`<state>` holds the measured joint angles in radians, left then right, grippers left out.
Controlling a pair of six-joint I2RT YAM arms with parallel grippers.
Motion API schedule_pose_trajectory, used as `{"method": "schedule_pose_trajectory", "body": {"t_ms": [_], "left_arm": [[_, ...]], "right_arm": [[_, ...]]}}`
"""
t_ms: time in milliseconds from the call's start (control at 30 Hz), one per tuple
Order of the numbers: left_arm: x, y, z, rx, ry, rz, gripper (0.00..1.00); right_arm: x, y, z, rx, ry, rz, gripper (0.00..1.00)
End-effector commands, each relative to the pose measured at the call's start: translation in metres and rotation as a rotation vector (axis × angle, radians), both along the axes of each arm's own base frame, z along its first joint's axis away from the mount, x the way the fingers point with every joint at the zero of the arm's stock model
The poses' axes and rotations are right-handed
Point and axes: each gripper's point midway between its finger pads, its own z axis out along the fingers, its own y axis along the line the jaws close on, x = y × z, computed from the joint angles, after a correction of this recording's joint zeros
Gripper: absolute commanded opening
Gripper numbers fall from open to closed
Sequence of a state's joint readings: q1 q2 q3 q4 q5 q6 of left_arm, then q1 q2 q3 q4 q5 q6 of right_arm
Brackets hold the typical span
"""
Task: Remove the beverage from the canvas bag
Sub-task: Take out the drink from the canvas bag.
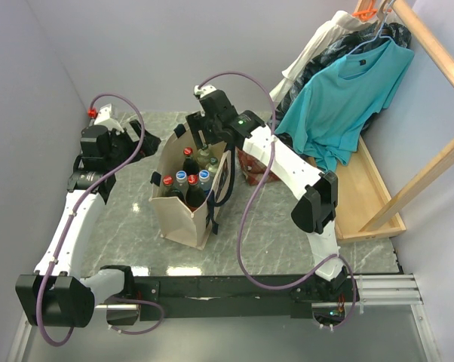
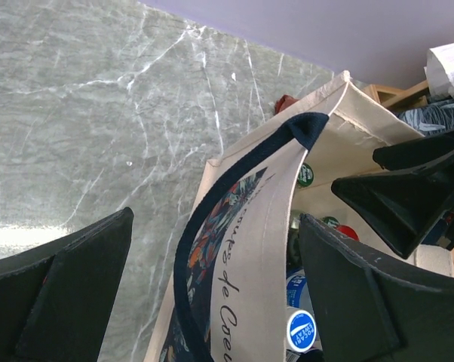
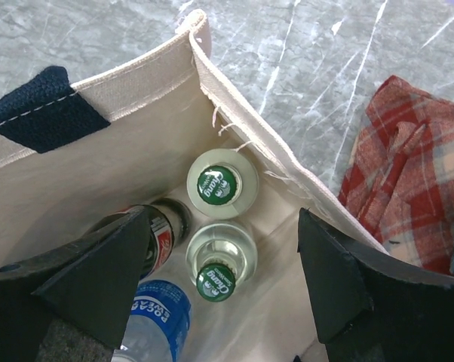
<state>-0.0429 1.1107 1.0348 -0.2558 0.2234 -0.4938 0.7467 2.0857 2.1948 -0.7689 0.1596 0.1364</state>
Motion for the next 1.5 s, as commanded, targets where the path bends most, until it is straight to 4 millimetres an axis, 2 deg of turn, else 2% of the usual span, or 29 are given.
{"method": "schedule_pose_trajectory", "body": {"t_ms": [0,67,100,267,900,933,1133,1200,1333,1467], "left_arm": [[0.006,0.006,0.025,0.001,-0.057,0.037,0.96],[0.007,0.01,0.027,0.016,-0.058,0.059,0.96],[0.006,0.011,0.028,0.021,-0.056,0.064,0.96],[0.004,0.015,0.033,0.047,-0.065,0.074,0.96],[-0.001,0.011,0.041,0.059,-0.097,0.038,0.96],[0.0,0.012,0.042,0.061,-0.097,0.041,0.96],[0.005,0.016,0.053,0.077,-0.113,0.062,0.96],[0.008,0.017,0.065,0.077,-0.128,0.07,0.96],[0.018,0.019,0.072,0.082,-0.134,0.085,0.96],[0.022,0.025,0.07,0.097,-0.132,0.112,0.96]], "right_arm": [[-0.002,0.002,0.018,0.038,-0.043,0.012,0.86],[-0.002,0.002,0.013,0.038,-0.035,0.004,0.89],[-0.003,0.003,0.013,0.041,-0.034,0.006,0.94],[-0.001,0.006,0.014,0.046,-0.031,0.003,1.0],[0.0,0.012,0.027,0.128,-0.033,-0.004,1.0],[-0.001,0.012,0.024,0.124,-0.029,-0.003,1.0],[-0.008,0.013,0.032,0.137,-0.037,0.046,1.0],[-0.011,0.013,0.036,0.134,-0.041,0.061,1.0],[-0.011,0.008,0.035,0.114,-0.061,0.067,1.0],[-0.01,0.008,0.033,0.096,-0.066,0.075,1.0]]}}
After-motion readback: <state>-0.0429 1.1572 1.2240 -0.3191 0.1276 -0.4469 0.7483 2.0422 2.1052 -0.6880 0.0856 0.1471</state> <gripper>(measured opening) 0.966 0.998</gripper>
